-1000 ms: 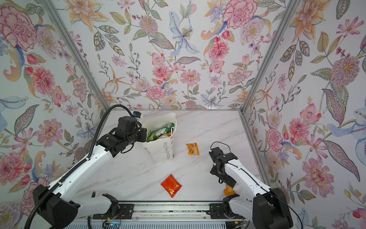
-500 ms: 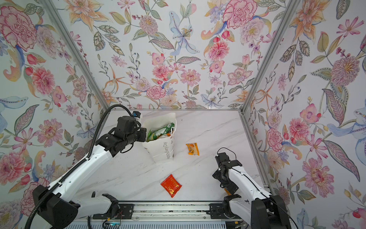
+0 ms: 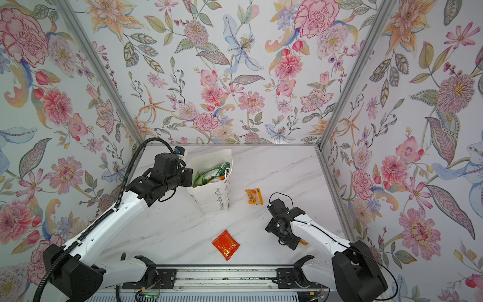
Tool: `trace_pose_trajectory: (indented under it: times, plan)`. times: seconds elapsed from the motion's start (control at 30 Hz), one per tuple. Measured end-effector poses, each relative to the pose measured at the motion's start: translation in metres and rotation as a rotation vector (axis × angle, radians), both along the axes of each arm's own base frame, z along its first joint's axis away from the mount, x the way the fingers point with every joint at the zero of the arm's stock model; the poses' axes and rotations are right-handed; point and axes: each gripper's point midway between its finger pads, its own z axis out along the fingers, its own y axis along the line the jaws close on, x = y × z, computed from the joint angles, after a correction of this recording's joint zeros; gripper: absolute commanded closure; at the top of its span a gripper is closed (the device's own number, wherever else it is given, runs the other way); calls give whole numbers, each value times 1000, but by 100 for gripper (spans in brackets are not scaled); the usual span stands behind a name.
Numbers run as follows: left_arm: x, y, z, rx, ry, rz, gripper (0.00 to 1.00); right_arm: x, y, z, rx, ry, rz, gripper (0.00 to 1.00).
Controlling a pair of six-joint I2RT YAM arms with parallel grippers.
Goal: Place the snacks into the paper bag
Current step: 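Move the right gripper down over the orange-yellow snack packet nearest the robot, then lower the right gripper and close it on the orange-yellow snack packet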
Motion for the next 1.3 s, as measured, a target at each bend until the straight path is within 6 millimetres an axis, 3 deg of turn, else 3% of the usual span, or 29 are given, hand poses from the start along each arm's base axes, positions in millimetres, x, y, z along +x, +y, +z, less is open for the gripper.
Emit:
trace_pose_trajectory:
  times: [0.13, 0.23, 0.5, 0.73, 1.03, 1.3]
  plan:
    - [0, 0, 0, 0, 0, 1, 100, 17, 12, 10, 6, -39, 44, 1]
    - [0, 0, 0, 0, 0, 1, 100, 25, 6, 19, -15, -77, 54, 1]
    - [0, 0, 0, 0, 0, 1, 100, 32, -63, 37, -131, -109, -51, 1]
    - [0, 0, 0, 0, 0, 1, 100, 23, -102, 26, -177, -8, -135, 1]
    - [0, 1, 0, 1, 0, 2, 100, 17, -86, 3, -59, 19, -114, 1]
    - [1, 2, -1, 1, 1, 6, 100, 24, -45, 2, 11, -34, 17, 1]
